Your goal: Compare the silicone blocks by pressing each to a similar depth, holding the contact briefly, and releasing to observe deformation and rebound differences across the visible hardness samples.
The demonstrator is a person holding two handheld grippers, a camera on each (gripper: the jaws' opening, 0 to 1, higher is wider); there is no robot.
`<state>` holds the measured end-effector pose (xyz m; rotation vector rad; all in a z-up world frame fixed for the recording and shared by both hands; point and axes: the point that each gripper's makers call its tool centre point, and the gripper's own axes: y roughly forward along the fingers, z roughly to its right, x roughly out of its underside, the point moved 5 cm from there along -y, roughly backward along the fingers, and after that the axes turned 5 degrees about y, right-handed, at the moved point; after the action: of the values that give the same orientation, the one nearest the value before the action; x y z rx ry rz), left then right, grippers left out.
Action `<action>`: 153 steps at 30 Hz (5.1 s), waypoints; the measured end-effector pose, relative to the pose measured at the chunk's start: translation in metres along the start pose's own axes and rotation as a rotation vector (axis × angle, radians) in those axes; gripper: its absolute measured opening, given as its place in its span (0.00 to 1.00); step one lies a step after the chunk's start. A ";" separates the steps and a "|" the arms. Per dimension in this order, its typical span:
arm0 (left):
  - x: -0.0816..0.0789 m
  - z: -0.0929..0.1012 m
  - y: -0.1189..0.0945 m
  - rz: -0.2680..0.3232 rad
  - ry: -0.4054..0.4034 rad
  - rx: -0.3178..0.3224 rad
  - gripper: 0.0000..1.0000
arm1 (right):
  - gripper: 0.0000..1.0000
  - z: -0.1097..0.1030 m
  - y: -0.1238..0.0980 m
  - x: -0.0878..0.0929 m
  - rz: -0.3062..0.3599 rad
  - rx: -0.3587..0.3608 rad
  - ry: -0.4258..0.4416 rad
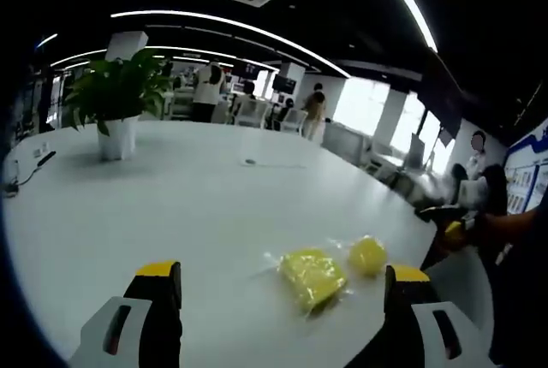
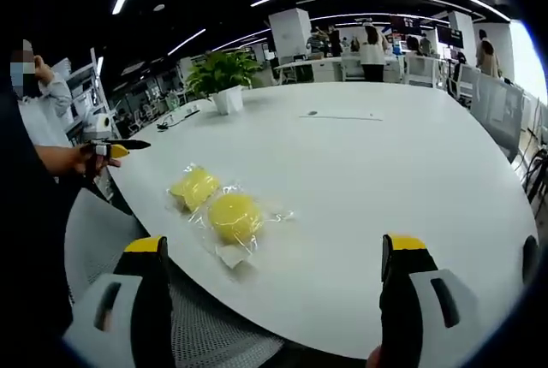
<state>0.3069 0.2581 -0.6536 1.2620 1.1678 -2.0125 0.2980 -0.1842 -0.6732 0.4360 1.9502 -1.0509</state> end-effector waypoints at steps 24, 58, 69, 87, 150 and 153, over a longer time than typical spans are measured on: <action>-0.007 0.019 -0.012 0.010 -0.011 -0.074 1.00 | 0.97 0.021 -0.009 -0.024 0.016 -0.070 -0.012; -0.016 -0.004 0.010 0.014 -0.079 0.010 1.00 | 0.97 -0.010 -0.004 -0.013 -0.015 -0.047 -0.053; -0.021 0.005 0.024 0.011 -0.054 0.013 1.00 | 0.97 -0.002 -0.010 -0.011 0.028 -0.063 -0.050; -0.029 0.001 0.045 -0.027 -0.078 0.022 1.00 | 0.97 0.002 -0.010 -0.012 0.041 -0.078 -0.051; 0.058 -0.018 0.129 -0.119 -0.785 0.058 0.09 | 0.97 -0.005 -0.012 0.010 -0.012 -0.053 0.005; 0.060 -0.020 0.130 -0.123 -0.784 0.057 0.05 | 0.97 -0.006 -0.011 0.009 -0.010 -0.049 0.008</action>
<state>0.3872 0.2107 -0.7637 0.3295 0.8050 -2.3061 0.2824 -0.1869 -0.6731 0.4040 1.9827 -1.0073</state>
